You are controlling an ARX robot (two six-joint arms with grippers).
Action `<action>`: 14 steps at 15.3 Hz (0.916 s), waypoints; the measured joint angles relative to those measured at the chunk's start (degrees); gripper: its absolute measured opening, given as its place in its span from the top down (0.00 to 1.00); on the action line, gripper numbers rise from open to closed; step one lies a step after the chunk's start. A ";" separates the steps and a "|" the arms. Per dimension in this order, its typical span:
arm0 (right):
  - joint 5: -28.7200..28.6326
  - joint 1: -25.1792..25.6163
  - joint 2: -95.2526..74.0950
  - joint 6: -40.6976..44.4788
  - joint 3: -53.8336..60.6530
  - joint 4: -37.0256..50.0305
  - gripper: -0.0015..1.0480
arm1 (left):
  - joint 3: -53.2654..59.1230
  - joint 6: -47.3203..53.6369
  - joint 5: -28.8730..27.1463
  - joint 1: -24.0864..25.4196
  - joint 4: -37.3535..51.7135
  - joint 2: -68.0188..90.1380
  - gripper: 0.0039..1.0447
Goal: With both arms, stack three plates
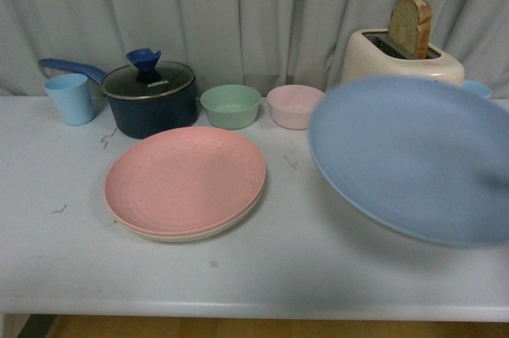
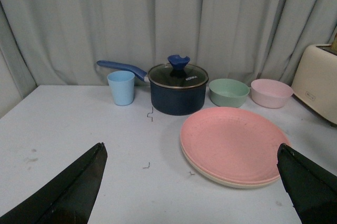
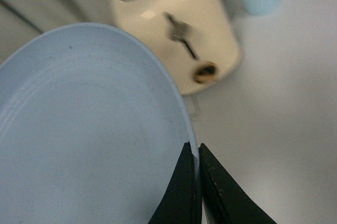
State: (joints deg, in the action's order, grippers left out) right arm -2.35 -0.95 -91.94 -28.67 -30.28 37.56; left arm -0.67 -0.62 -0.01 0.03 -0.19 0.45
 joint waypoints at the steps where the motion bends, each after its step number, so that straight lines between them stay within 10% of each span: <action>1: 1.07 -4.22 3.52 -1.70 -1.62 -0.33 0.98 | 0.00 0.00 -0.02 0.00 -0.02 0.00 0.06; 7: 19.41 -27.08 -19.87 -8.87 -33.33 -15.56 0.98 | 0.00 0.00 -0.02 0.00 -0.02 0.00 0.06; 14: 26.62 -29.75 -33.44 -5.77 -47.91 -25.22 0.98 | 0.00 0.00 -0.02 0.00 -0.02 0.00 0.06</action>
State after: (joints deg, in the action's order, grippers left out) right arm 24.27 -30.70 -125.38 -34.44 -78.19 12.34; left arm -0.67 -0.62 -0.03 0.03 -0.21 0.45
